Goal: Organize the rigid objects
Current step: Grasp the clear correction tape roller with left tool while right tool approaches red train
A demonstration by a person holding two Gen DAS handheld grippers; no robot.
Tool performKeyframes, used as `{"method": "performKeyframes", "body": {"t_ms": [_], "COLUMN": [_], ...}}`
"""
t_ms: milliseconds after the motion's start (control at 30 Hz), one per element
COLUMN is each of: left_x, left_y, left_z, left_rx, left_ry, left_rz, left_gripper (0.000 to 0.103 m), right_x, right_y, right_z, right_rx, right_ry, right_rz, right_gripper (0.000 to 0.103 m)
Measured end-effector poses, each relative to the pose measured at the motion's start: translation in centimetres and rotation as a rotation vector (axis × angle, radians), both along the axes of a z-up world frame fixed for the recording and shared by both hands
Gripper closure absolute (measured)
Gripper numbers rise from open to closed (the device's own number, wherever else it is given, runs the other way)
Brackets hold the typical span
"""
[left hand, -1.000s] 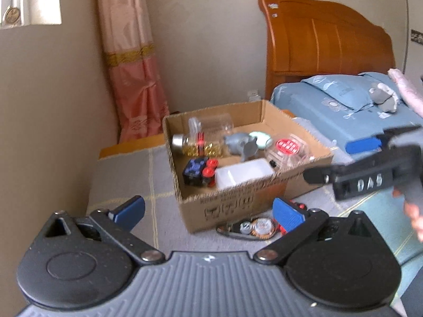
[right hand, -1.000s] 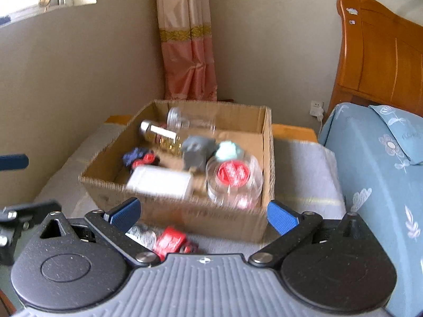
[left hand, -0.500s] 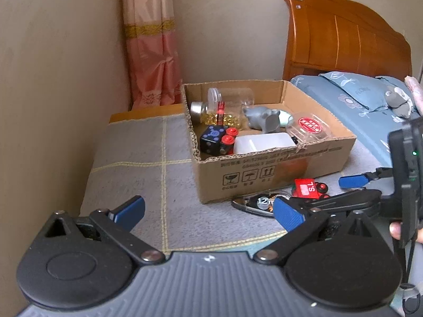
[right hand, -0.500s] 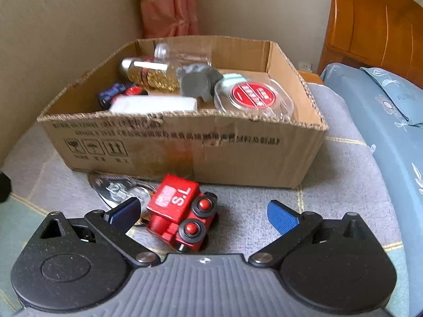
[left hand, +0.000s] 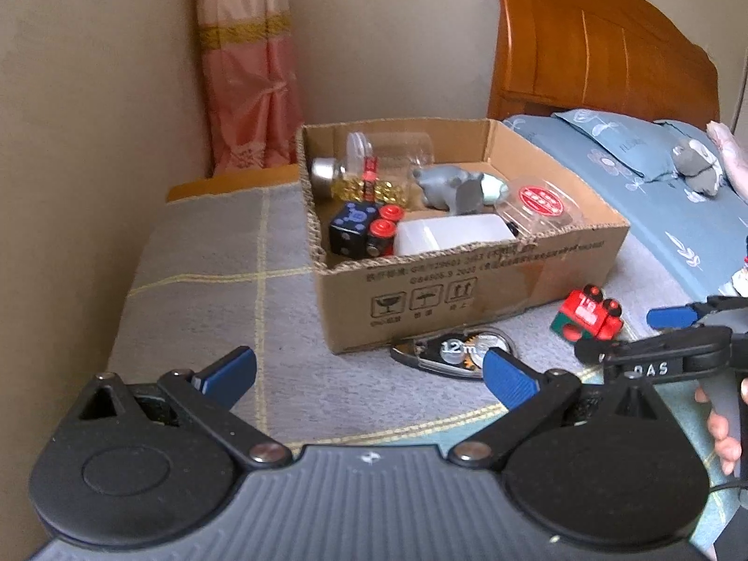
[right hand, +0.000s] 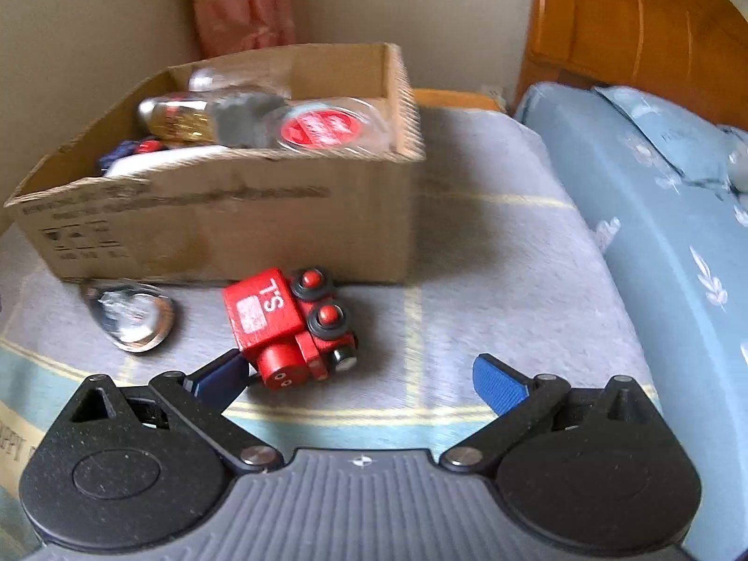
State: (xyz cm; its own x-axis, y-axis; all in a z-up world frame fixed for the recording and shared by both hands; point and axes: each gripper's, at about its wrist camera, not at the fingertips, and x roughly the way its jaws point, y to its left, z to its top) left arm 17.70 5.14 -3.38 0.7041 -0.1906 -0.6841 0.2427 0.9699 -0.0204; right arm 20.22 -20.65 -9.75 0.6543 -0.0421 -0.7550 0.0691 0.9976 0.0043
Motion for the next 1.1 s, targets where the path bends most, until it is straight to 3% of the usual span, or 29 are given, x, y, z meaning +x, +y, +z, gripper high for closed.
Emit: {"method": "performKeyframes", "body": {"t_ms": [200, 467, 700, 933, 1100], "left_x": [0.8, 1.7, 3.1, 3.2, 2.9], "left_y": [-1.6, -4.6, -5.6, -5.9, -6.2], "left_z": [-1.3, -4.0, -5.7, -5.9, -5.4], "left_rx": [0.019, 0.084, 0.035, 0.024, 0.027], "left_ry": [0.033, 0.052, 0.073, 0.037, 0.041], "left_rz": [-0.03, -0.111, -0.161, -0.162, -0.183], "left_gripper": [0.001, 0.001, 0.001, 0.002, 0.015], "right_x": [-0.5, -2.3, -3.1, -3.8, -4.0], "right_y": [-1.4, -1.8, -1.8, -1.4, -1.4], "right_z": [-0.1, 0.0, 0.1, -0.1, -0.1], "right_rx": [-0.034, -0.025, -0.025, -0.028, -0.027], "right_ry": [-0.001, 0.021, 0.013, -0.011, -0.021], "right_rz": [-0.033, 0.063, 0.098, 0.117, 0.115], "right_gripper": [0.0, 0.0, 0.0, 0.0, 0.0]}}
